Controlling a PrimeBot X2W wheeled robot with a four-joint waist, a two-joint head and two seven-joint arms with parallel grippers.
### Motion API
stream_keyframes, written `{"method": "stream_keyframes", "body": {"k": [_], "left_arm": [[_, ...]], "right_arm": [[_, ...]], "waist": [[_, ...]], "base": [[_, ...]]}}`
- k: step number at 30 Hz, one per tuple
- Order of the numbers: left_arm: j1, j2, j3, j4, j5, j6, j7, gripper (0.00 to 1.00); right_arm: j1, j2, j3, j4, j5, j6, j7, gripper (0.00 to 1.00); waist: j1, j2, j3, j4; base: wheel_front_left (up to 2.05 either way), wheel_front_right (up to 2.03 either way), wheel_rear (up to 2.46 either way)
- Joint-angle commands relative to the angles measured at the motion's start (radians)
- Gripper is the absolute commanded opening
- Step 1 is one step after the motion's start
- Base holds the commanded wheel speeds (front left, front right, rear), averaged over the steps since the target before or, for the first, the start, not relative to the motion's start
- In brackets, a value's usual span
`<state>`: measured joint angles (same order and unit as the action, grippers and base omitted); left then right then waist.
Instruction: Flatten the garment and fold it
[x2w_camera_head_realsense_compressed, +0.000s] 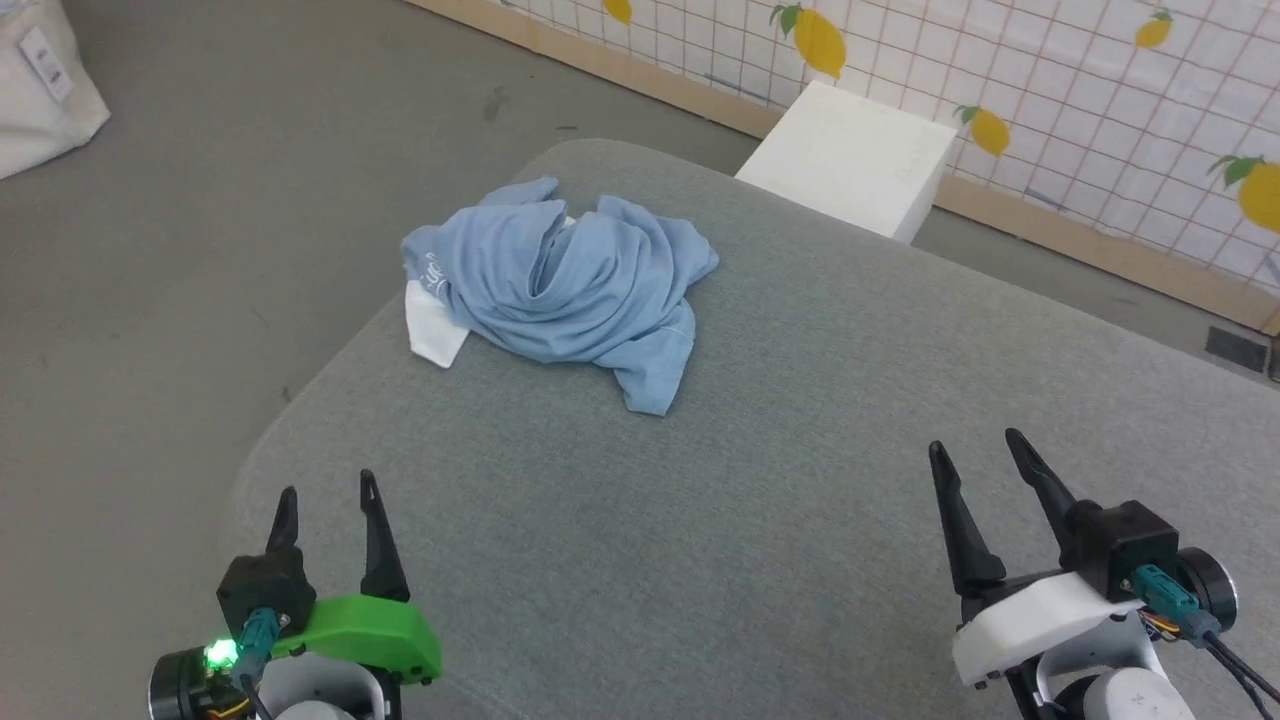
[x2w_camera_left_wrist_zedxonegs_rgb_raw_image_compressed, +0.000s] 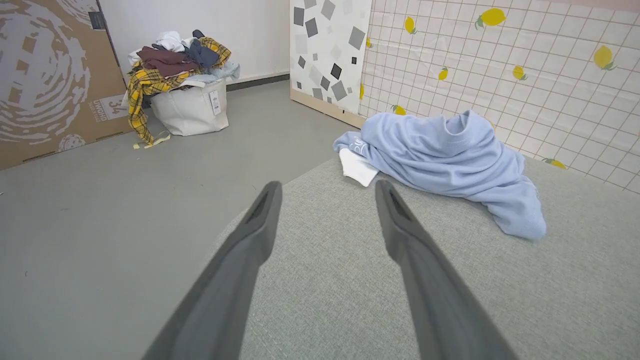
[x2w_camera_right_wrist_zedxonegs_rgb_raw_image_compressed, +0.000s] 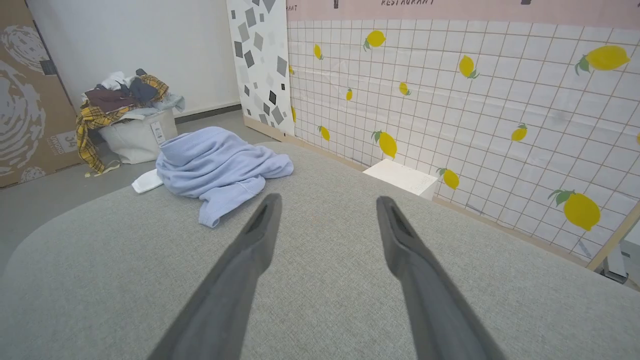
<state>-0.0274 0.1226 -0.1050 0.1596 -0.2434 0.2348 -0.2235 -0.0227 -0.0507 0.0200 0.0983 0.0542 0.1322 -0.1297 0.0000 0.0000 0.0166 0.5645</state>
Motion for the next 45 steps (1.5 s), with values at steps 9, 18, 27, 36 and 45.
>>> {"method": "stream_keyframes", "body": {"k": [9,18,27,36,45], "left_arm": [[-0.14,0.026,-0.003,0.014,-0.078,-0.017,0.002,1.0],[-0.538,0.068,0.033,0.164,-0.2,-0.113,0.13,1.0],[-0.816,0.187,0.124,0.365,-0.341,-0.15,0.407,1.0],[-0.815,0.256,0.159,0.45,-0.43,-0.054,0.77,1.0],[-0.644,0.297,0.126,0.326,-0.437,0.058,1.062,0.0]], "right_arm": [[-0.055,0.0,0.013,-0.014,-0.015,-0.001,0.002,1.0],[-0.157,0.001,0.056,-0.074,-0.087,-0.002,0.046,1.0],[-0.268,-0.022,0.108,-0.1,-0.086,-0.002,0.054,1.0],[-0.297,-0.033,0.116,-0.088,-0.059,-0.002,0.038,1.0],[-0.295,-0.02,0.122,-0.034,-0.034,-0.002,0.005,1.0]], "waist": [[0.0,0.0,0.077,0.008],[0.0,0.0,0.302,-0.126],[0.0,0.0,0.53,-0.315],[0.0,0.0,0.618,-0.43],[0.0,0.0,0.545,-0.452]], "base": [[0.0,0.0,0.0],[0.0,0.0,0.0],[0.0,0.0,0.0],[0.0,0.0,0.0],[0.0,0.0,0.0]]}}
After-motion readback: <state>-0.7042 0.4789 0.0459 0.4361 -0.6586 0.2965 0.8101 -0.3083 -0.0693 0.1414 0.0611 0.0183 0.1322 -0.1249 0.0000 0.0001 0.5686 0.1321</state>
